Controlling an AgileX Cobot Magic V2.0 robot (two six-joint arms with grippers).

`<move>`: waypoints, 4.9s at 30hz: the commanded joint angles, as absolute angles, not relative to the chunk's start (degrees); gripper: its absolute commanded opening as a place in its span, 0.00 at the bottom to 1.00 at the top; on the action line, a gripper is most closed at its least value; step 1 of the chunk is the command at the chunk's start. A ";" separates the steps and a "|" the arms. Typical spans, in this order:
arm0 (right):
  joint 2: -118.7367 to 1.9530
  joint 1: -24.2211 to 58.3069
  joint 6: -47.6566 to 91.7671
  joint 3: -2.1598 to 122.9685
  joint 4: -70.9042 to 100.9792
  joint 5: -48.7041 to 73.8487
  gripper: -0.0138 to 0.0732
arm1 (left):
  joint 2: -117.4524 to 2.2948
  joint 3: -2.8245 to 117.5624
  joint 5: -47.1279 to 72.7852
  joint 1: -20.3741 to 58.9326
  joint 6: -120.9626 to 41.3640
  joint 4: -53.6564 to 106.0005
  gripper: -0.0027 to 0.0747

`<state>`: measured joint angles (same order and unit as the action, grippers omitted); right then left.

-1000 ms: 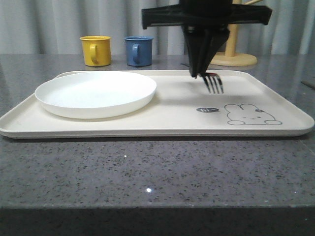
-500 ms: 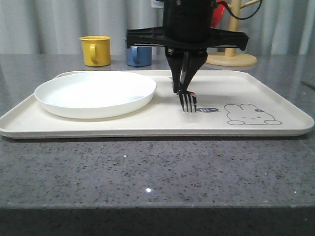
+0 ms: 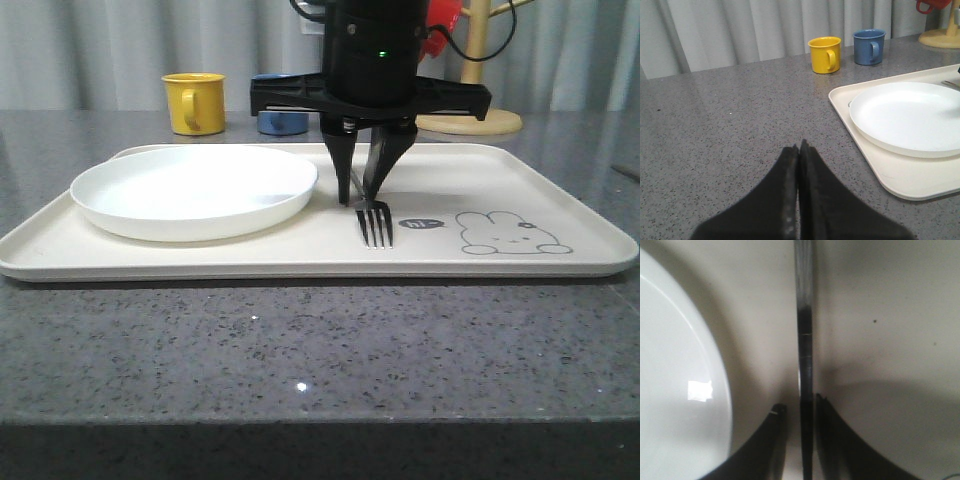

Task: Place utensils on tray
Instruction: 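Open the right gripper and lift it off the fork, then lower the right gripper onto the silver chopsticks and grasp them, then carry the chopsticks onto the tray beside the fork and lower them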

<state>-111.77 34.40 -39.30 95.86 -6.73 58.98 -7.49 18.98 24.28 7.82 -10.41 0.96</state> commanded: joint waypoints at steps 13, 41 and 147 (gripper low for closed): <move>-105.50 28.76 -32.30 106.45 -5.11 71.38 0.50 | -7.98 20.45 19.44 8.11 -9.95 1.65 0.01; -92.66 -5.91 -2.54 84.01 1.73 68.08 0.50 | -7.98 20.45 19.54 8.11 -9.95 1.65 0.01; -105.72 23.26 -23.36 93.57 6.81 64.36 0.25 | -7.98 20.45 19.42 8.11 -9.95 1.65 0.01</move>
